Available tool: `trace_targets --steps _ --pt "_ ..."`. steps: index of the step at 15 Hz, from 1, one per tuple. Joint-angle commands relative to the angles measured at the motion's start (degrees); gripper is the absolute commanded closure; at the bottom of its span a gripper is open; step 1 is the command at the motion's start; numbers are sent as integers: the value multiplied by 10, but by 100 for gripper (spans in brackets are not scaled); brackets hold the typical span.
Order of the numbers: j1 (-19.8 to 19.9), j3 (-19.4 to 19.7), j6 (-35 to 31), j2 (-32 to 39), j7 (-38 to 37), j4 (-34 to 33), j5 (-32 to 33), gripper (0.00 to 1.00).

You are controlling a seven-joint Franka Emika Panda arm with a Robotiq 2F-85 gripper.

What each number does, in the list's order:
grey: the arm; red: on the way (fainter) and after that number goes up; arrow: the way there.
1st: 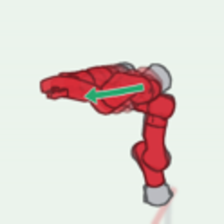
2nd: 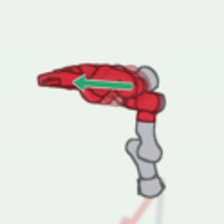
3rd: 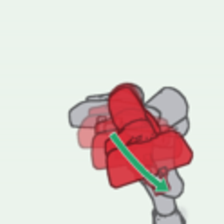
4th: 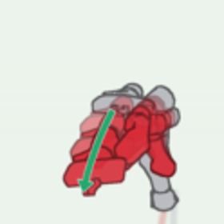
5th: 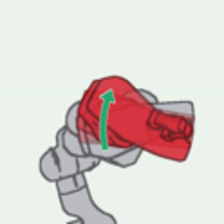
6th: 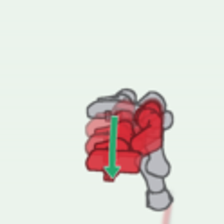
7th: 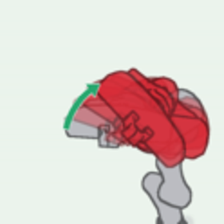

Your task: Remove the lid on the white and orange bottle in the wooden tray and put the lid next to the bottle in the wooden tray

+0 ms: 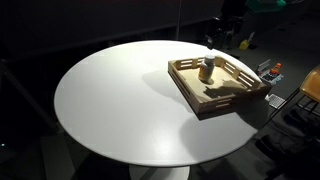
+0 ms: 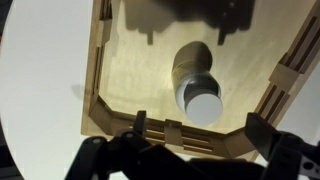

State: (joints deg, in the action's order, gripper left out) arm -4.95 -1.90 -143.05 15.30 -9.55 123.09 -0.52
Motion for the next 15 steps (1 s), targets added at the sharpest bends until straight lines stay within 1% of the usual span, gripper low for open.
trace_targets --steps 1,7,15 --pt "-1 -2 10 44 -8 -43 -7 0" --pt "-4 -6 9 83 0 -76 -14 0" --pt "-17 -2 19 98 -6 -98 1 0"
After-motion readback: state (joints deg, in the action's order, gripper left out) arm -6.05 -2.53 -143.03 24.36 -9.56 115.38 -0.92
